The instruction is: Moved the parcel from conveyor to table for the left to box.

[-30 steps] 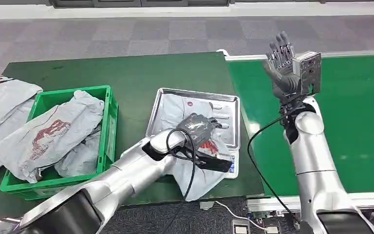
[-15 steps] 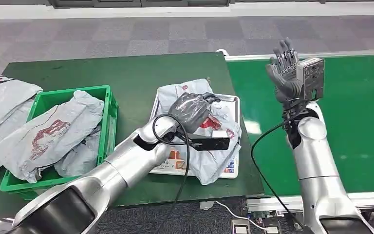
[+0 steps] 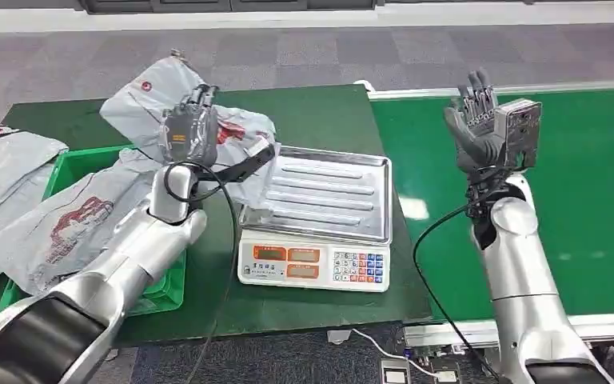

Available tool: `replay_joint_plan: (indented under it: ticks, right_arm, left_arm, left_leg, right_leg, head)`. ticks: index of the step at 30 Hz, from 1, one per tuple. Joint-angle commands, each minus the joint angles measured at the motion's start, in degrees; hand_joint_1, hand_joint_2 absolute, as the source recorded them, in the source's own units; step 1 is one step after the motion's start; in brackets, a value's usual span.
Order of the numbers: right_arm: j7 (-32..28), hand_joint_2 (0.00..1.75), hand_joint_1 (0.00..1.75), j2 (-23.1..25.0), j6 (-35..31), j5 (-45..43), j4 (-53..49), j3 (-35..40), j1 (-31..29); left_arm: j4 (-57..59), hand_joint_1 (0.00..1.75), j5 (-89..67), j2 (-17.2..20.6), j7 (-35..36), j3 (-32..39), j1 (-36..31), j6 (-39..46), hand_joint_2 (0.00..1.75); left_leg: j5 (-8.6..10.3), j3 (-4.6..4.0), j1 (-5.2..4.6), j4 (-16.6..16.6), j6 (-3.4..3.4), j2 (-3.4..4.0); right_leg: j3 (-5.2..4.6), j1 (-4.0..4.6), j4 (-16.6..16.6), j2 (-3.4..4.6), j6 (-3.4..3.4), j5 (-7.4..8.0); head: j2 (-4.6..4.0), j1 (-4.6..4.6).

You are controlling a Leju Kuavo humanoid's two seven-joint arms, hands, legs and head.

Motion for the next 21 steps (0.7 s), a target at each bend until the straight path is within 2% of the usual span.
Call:
replay_joint_plan:
  ticks: [1,4,18,19,21]
  right_arm:
    - [0.42,1.75,0.0,-1.46,0.01,-1.12,1.04,1.01,-0.93]
    - [0.42,1.75,0.0,-2.61,0.25,-2.2,0.55,1.1,-0.35]
    - [0.41,1.75,0.0,-2.54,0.28,-2.25,0.39,1.19,-0.17]
    - [1.01,1.75,0.0,-3.17,0.35,-2.86,-0.83,1.2,0.82]
    - [1.31,1.75,0.0,-3.18,1.01,-3.07,-2.85,-0.13,2.64]
  left_arm:
    - [2.3,1.75,-3.1,2.92,1.89,9.55,-0.29,-0.1,1.75]
    - [0.55,1.75,-4.64,5.52,0.31,13.14,1.53,0.35,1.75]
    - [0.42,1.75,-4.88,5.25,0.15,13.47,1.69,0.4,1.75]
    - [-2.3,1.75,-11.92,8.92,8.8,13.48,5.44,-2.19,1.75]
    - [-6.57,1.75,-13.1,12.6,7.49,16.85,11.37,-2.12,1.75]
  left_leg:
    - [-0.03,0.06,0.02,-0.05,0.0,0.12]
    - [-0.04,0.06,0.0,-0.08,-0.01,0.19]
    - [-0.02,-0.14,0.0,0.0,-0.01,-0.02]
    - [-0.03,-0.1,-0.01,-0.01,-0.01,-0.01]
    - [-0.04,-0.03,-0.05,-0.08,-0.02,0.09]
  right_leg:
    - [0.04,0.02,-0.08,0.11,-0.02,0.02]
    - [0.03,0.01,-0.11,0.19,-0.03,0.04]
    - [-0.14,0.0,-0.02,-0.02,-0.04,0.02]
    - [-0.1,0.0,-0.04,-0.02,-0.05,0.0]
    - [-0.07,-0.05,-0.04,0.09,-0.06,0.01]
  head:
    - [0.0,0.0]
    - [0.0,0.0]
    - [0.0,0.0]
    - [0.0,0.0]
    - [0.0,0.0]
